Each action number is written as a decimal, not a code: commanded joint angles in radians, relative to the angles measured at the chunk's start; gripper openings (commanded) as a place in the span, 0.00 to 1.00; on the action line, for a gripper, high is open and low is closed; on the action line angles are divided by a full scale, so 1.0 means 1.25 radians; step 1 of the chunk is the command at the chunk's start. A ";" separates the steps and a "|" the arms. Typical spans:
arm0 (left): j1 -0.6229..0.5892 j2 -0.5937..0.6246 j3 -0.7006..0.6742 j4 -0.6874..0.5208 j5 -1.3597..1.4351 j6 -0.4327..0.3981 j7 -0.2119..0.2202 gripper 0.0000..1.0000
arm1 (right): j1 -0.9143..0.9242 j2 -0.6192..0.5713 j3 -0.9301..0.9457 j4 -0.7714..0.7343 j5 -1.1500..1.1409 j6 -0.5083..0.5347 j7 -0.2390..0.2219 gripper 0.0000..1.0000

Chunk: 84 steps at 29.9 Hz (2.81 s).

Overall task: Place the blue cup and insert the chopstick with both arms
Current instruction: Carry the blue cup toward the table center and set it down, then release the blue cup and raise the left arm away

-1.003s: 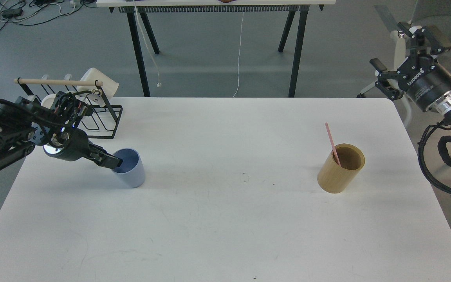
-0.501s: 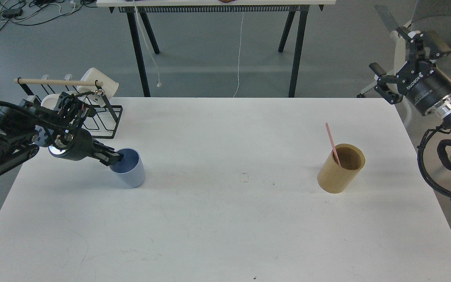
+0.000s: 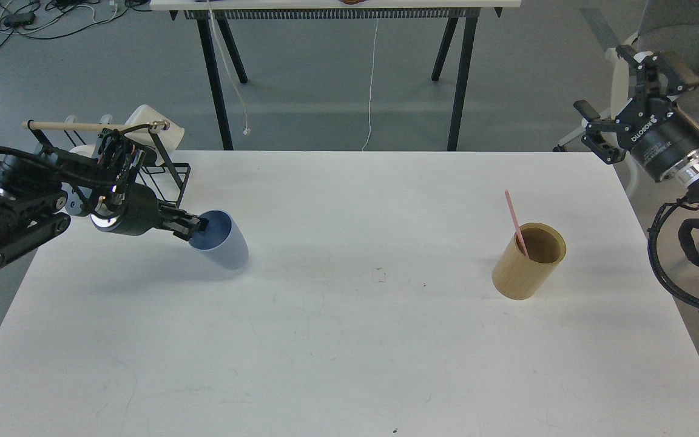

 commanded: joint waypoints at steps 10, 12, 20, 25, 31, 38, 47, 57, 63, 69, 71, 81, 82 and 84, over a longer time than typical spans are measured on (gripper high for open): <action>-0.166 -0.292 -0.040 0.004 0.001 -0.046 0.000 0.00 | -0.003 -0.066 0.014 -0.124 0.071 0.000 0.000 1.00; -0.199 -0.376 0.027 0.054 0.007 -0.046 0.000 0.00 | -0.012 -0.071 0.014 -0.148 0.128 0.000 0.000 1.00; -0.241 -0.485 0.169 0.132 0.048 -0.046 0.000 0.00 | -0.048 -0.078 0.014 -0.151 0.183 0.000 0.000 0.99; -0.236 -0.488 0.213 0.136 0.068 -0.046 0.000 0.00 | -0.063 -0.074 0.014 -0.147 0.183 0.000 0.000 1.00; -0.216 -0.516 0.239 0.137 0.067 -0.046 0.000 0.00 | -0.063 -0.071 0.017 -0.146 0.183 0.000 0.000 1.00; -0.177 -0.521 0.240 0.175 0.067 -0.046 0.000 0.00 | -0.063 -0.071 0.015 -0.146 0.182 0.000 0.000 1.00; -0.151 -0.521 0.242 0.207 0.068 -0.046 0.000 0.06 | -0.063 -0.070 0.015 -0.145 0.182 0.000 0.000 1.00; -0.152 -0.521 0.234 0.204 0.066 -0.046 0.000 0.14 | -0.063 -0.070 0.004 -0.130 0.177 0.000 0.000 1.00; -0.152 -0.521 0.229 0.204 0.057 -0.046 0.000 0.27 | -0.063 -0.074 0.003 -0.108 0.166 0.000 0.000 1.00; -0.135 -0.497 0.165 0.219 0.006 -0.046 0.000 0.56 | -0.051 -0.074 0.003 -0.098 0.046 0.000 0.000 1.00; -0.116 -0.477 0.125 0.219 -0.014 -0.046 0.000 0.70 | -0.044 -0.072 0.004 -0.097 -0.034 0.000 0.000 1.00; -0.004 -0.348 -0.192 0.222 -0.330 -0.046 0.000 0.93 | 0.031 -0.141 0.004 0.062 -0.409 0.000 0.000 0.99; 0.006 -0.333 -0.222 0.222 -0.382 -0.046 0.000 0.93 | 0.035 -0.159 0.004 0.105 -0.467 0.000 0.000 0.99; 0.022 -0.309 -0.265 0.217 -0.469 -0.046 0.000 0.94 | 0.035 -0.191 0.004 0.193 -0.572 0.000 0.000 0.99</action>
